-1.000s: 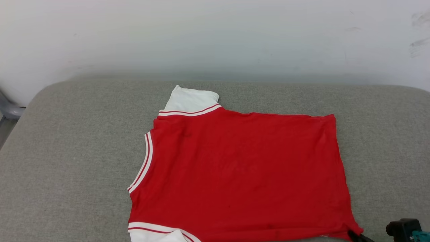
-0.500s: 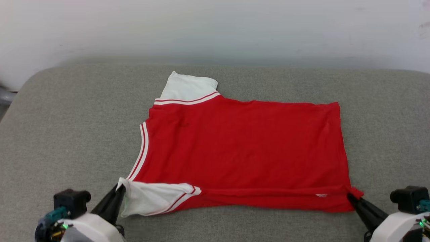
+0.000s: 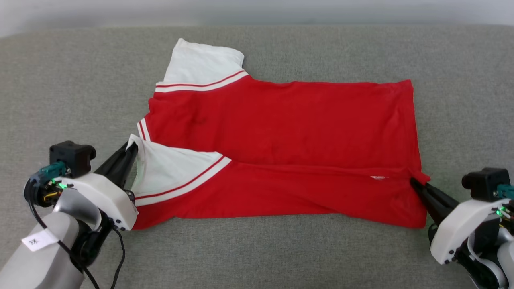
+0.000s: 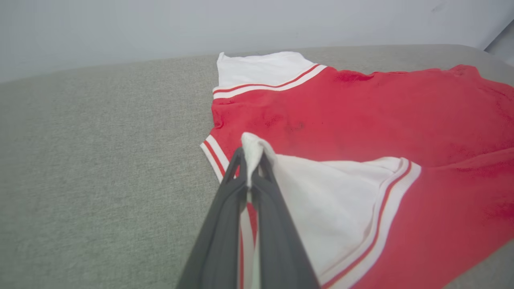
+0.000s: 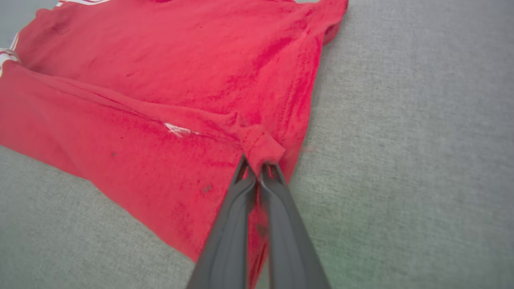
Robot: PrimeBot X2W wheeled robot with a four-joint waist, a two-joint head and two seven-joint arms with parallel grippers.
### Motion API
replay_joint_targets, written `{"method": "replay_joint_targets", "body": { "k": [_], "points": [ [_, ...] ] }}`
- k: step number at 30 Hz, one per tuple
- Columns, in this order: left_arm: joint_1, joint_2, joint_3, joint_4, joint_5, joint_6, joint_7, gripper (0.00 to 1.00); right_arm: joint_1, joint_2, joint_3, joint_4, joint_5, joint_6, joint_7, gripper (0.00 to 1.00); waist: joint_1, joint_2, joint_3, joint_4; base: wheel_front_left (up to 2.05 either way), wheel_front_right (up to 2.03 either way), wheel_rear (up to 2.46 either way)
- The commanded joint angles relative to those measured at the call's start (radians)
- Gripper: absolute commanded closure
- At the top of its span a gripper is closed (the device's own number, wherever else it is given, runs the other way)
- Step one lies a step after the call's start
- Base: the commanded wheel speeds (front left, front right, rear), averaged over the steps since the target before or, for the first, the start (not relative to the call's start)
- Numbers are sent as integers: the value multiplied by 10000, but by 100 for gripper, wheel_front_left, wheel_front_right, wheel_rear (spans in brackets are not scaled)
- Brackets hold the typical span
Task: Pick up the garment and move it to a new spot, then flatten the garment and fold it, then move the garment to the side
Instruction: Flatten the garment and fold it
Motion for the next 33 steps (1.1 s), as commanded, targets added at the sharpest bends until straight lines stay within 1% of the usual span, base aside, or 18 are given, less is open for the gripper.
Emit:
{"method": "replay_joint_targets", "body": {
  "k": [1,5,11,17,18,19,20,21,24,27,29,33],
  "points": [
    [-226,-42,-36,194,30,-68,17,100,-238,60,42,92,-47,-15,15,100,-2,-1,296,-95,0,0,0],
    [-713,-171,-294,1155,36,-318,13,100,-788,66,224,645,-201,-15,162,100,-2,-1,527,-123,0,0,0],
    [-1064,-517,-755,2498,-39,-526,-256,100,-1135,154,471,1342,-295,-17,128,100,-2,-1,636,-75,0,0,0],
    [-1270,-746,-1189,3331,-138,-631,-656,100,-1140,219,561,1499,-234,-15,37,100,-2,-1,491,-6,0,0,0],
    [-1329,-747,-1239,3454,-151,-630,-760,71,-1131,222,510,1486,-216,-15,-3,100,-2,-1,423,11,0,0,0],
    [-1387,-743,-1310,3548,-120,-618,-848,0,-1099,230,461,1469,-198,-15,-22,85,-2,-1,335,30,0,0,0],
    [-1443,-751,-1363,3601,-116,-624,-927,0,-1050,237,424,1428,-196,-15,-45,31,-2,-1,227,54,0,0,0],
    [-1504,-733,-1412,3638,-133,-624,-989,0,-1000,239,373,1362,-194,-15,-86,0,-2,-1,117,81,0,0,0],
    [-1652,-595,-1526,3661,-204,-632,-1012,0,-788,232,280,1104,-152,-14,-80,0,-2,-1,-261,161,0,0,0],
    [-1725,-342,-1732,3407,-350,-637,-696,0,-626,141,160,776,-149,-14,10,0,-2,-1,-630,230,0,0,0],
    [-1741,-102,-1956,3113,-526,-638,-134,0,-528,109,75,557,-159,-14,107,0,-2,-1,-812,284,0,0,0],
    [-1939,541,-2366,2245,-1145,-639,1471,0,-317,110,-102,262,-237,-14,298,0,-2,-1,-1126,428,0,0,0]
  ]
}}
